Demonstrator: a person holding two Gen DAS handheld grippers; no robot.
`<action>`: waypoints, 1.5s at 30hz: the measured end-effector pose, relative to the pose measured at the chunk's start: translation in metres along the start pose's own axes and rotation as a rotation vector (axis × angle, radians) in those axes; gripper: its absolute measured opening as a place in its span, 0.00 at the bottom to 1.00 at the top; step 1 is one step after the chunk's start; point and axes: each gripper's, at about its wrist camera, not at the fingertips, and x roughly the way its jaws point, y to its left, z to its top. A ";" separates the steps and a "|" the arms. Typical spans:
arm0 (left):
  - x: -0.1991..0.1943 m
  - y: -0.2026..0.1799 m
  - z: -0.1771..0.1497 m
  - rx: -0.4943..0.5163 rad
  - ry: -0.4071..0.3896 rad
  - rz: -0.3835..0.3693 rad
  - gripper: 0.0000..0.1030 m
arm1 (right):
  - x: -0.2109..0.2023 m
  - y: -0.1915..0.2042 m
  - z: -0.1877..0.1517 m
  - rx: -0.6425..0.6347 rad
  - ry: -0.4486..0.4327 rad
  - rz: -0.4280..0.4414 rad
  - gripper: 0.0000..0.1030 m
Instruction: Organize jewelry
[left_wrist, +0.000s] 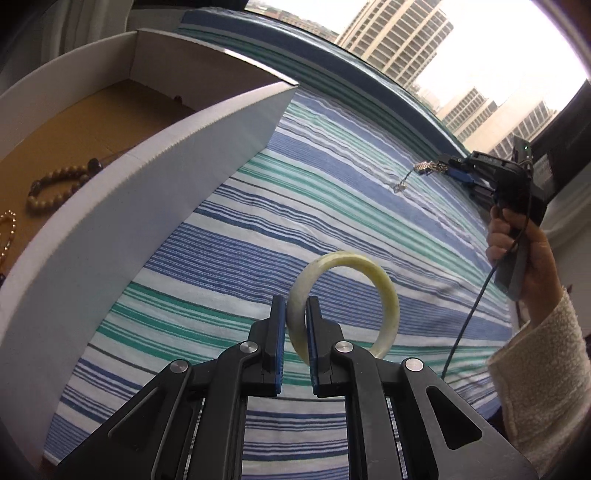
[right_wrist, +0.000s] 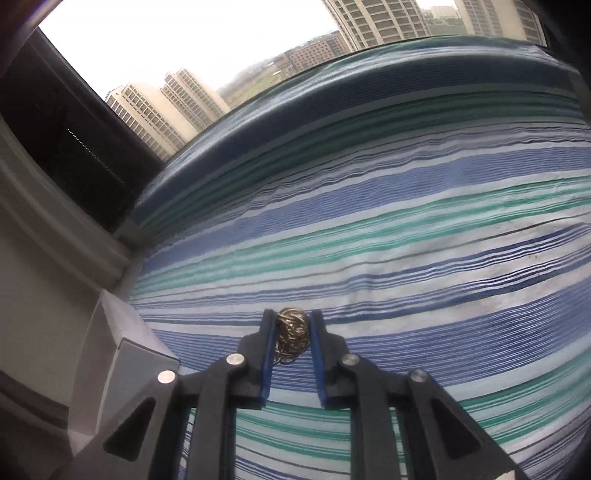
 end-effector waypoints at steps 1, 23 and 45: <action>-0.012 0.000 0.001 -0.009 -0.007 -0.017 0.08 | -0.010 0.008 0.000 -0.026 -0.008 0.010 0.18; -0.121 0.163 0.030 -0.210 -0.120 0.355 0.08 | 0.030 0.332 -0.068 -0.433 0.121 0.410 0.18; -0.116 0.133 0.029 -0.069 -0.259 0.732 0.93 | 0.068 0.369 -0.166 -0.698 0.186 0.210 0.62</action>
